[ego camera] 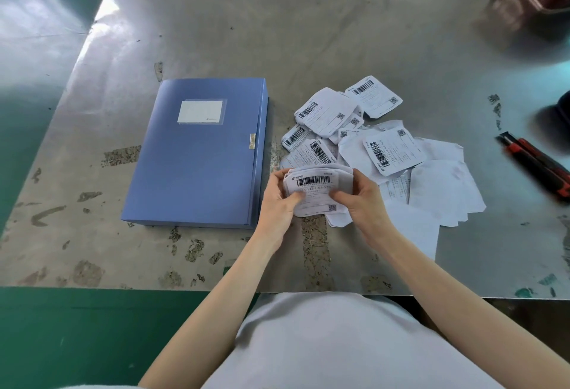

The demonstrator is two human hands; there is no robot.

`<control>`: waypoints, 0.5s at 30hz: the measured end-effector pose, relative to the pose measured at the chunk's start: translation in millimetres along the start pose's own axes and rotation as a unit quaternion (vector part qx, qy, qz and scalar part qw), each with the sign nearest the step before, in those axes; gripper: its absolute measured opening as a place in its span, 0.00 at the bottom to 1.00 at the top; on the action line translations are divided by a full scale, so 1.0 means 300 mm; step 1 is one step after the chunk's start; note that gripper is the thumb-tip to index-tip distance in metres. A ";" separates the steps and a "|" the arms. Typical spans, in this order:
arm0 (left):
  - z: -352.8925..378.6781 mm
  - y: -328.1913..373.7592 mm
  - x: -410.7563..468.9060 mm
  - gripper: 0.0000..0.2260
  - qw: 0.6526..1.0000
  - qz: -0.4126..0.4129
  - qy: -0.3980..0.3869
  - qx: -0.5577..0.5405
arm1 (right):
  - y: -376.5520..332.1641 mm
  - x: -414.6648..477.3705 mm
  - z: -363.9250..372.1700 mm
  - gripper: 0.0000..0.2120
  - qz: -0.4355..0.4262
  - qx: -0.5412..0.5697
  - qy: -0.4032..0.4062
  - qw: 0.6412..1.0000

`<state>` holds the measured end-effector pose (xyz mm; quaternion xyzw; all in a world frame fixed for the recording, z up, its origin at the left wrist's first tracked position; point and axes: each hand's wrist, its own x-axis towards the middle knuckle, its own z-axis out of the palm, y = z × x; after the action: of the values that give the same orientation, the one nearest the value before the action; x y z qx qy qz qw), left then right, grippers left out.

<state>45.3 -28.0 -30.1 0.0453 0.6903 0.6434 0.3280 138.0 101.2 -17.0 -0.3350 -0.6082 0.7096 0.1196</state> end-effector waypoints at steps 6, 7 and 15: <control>0.011 -0.011 0.006 0.09 1.000 -0.028 0.007 0.002 | 0.017 0.027 0.003 0.11 0.019 -0.020 0.033 0.999; 0.011 -0.007 0.008 0.09 1.000 -0.027 0.006 0.001 | 0.016 0.033 -0.004 0.09 0.013 -0.026 0.037 0.999; -0.007 0.001 0.032 0.11 0.998 -0.043 -0.010 -0.048 | -0.047 0.139 -0.165 0.13 -0.081 -0.185 0.186 0.961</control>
<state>36.7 -25.0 -33.6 0.0061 0.6568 0.6603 0.3640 134.1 167.3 -19.3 -0.4271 -0.7211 0.4975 0.2237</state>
